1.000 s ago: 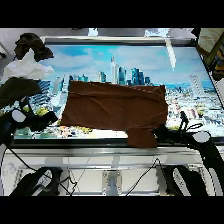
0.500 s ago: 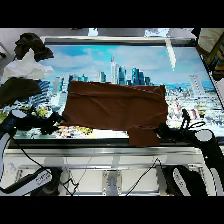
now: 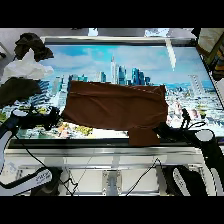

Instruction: Fold the shirts.

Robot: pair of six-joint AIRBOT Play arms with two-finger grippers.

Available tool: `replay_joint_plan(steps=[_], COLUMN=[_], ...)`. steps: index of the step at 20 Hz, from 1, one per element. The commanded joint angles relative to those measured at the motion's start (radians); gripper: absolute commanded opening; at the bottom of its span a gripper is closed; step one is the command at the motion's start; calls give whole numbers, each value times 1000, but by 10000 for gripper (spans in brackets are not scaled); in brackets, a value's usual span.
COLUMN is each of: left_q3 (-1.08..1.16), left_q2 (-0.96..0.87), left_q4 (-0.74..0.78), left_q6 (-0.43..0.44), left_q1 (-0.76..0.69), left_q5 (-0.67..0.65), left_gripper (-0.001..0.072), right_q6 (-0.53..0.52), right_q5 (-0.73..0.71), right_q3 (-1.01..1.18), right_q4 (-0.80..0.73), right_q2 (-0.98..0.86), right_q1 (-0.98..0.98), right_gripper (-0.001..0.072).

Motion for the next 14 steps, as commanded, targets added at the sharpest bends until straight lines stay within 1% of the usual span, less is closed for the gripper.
replay_joint_plan(steps=[1, 2, 3, 4, 7, 9, 12, 14], left_q3=[1, 0, 0, 0, 0, 0, 0, 0], left_q2=[2, 12, 37, 74, 273, 448, 701, 836], left_q4=[-190, -227, -247, -253, -234, -144, 104, 146], left_q6=[158, 210, 234, 238, 235, 169, -22, -90], left_q1=[0, 0, 0, 0, 0, 0, -1, -1], left_q5=[-116, -177, -226, -257, -341, -380, -457, -490], left_gripper=[14, 14, 14, 14, 14, 13, 13, 14], right_q6=[-5, 11, 48, 94, 188, 227, 241, 248], right_q5=[34, 32, 30, 50, 204, 277, 363, 423], right_q3=[1, 1, 5, 23, 113, 162, 206, 229], right_q4=[34, 21, -10, -63, -235, -301, -347, -385], right_q2=[40, 77, 124, 175, 320, 401, 461, 476], right_q1=[0, 0, 0, 0, 0, 0, 0, 0], right_gripper=[29, 29, 29, 29, 28, 27, 27, 27])
